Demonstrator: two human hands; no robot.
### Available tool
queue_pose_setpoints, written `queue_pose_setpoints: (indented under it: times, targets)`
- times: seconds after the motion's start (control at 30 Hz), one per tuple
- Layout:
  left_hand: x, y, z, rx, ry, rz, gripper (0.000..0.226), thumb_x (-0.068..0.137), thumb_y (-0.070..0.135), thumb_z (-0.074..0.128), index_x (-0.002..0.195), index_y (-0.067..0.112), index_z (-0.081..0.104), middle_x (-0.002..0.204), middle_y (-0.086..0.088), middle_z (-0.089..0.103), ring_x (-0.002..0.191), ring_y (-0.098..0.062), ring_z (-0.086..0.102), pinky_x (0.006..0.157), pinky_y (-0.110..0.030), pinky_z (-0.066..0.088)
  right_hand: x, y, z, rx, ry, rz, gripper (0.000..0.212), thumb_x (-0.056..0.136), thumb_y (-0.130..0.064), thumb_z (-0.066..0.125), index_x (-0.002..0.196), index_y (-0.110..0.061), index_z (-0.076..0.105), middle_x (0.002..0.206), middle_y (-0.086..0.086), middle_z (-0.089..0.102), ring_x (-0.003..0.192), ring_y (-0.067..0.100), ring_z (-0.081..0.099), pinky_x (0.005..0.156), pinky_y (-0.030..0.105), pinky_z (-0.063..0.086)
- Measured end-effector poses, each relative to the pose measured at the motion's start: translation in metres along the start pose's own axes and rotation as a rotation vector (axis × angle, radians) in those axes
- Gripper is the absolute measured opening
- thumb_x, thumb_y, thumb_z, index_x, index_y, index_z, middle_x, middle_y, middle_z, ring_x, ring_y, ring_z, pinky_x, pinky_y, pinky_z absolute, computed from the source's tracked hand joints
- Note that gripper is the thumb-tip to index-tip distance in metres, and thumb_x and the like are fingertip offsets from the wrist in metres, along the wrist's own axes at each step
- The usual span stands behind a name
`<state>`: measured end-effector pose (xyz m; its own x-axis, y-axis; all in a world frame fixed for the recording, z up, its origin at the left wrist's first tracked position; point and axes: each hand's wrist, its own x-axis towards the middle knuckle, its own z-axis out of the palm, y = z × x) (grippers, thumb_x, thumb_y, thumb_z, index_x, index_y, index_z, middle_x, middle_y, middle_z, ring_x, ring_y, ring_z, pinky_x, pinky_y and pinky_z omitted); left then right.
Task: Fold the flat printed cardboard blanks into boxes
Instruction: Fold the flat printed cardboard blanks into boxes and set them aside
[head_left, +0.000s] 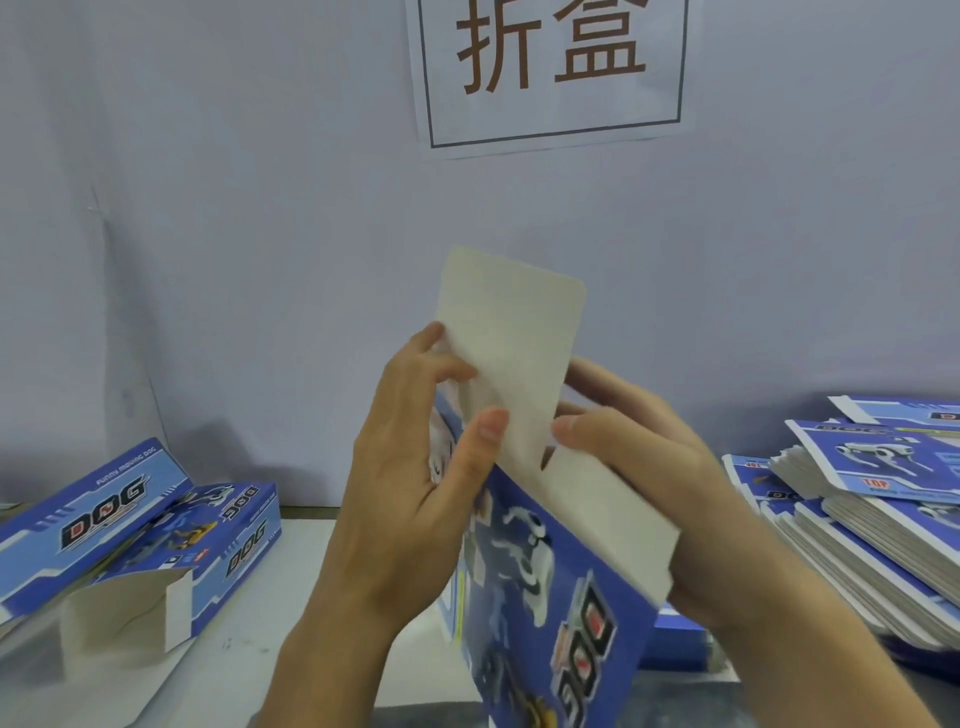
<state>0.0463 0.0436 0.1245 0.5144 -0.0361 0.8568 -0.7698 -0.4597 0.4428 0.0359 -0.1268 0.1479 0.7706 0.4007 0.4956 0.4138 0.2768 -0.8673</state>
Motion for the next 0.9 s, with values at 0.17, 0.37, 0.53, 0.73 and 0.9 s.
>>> queue_pose_setpoints:
  times: [0.17,0.37,0.53,0.73,0.9]
  targets:
    - [0.000,0.008,-0.003,-0.035,-0.135,-0.117,0.055,0.065,0.075,0.064,0.106,0.052,0.037,0.151,0.025,0.019,0.131,0.011,0.039,0.089,-0.007,0.047,-0.002,-0.012,-0.016,-0.055,0.200,-0.034,0.052,0.089,0.010,0.054,0.098,-0.037,0.074,0.094,0.001,0.079,0.065,0.020,0.075,0.047,0.026,0.054]
    - [0.003,0.012,-0.006,-0.069,-0.121,-0.119,0.076,0.052,0.062,0.080,0.108,0.037,0.036,0.123,0.022,0.040,0.110,0.010,0.055,0.074,-0.007,0.052,-0.004,-0.008,-0.017,0.033,0.146,-0.054,0.029,0.086,-0.019,0.061,0.107,-0.032,0.075,0.106,0.005,0.077,0.084,0.027,0.076,0.062,0.032,0.061]
    - [0.010,0.002,-0.027,0.073,0.272,-0.302,0.079,0.042,0.090,0.068,0.096,0.041,0.036,0.125,-0.002,0.043,0.111,-0.022,0.057,0.083,-0.051,0.057,-0.005,-0.001,-0.016,0.030,-0.148,0.037,0.079,0.066,-0.056,0.080,0.139,-0.044,0.052,0.137,0.002,0.063,0.126,0.025,0.060,0.103,0.048,0.050]
    - [0.012,0.006,-0.030,0.078,0.284,-0.365,0.071,0.055,0.082,0.069,0.100,0.036,0.037,0.118,-0.010,0.049,0.105,-0.030,0.060,0.073,-0.055,0.058,-0.003,0.015,0.006,-0.455,-0.021,-0.064,0.086,0.070,-0.056,0.081,0.140,-0.055,0.031,0.120,-0.027,0.064,0.107,-0.001,0.067,0.082,0.016,0.056]
    - [0.009,0.028,-0.015,-0.110,0.146,-0.236,0.071,0.055,0.069,0.082,0.100,0.037,0.037,0.096,0.001,0.064,0.078,-0.026,0.071,0.065,-0.054,0.061,0.001,0.028,0.001,-0.419,0.133,-0.122,0.110,0.066,-0.047,0.086,0.150,-0.050,0.014,0.116,-0.029,0.065,0.099,-0.002,0.070,0.075,0.011,0.055]
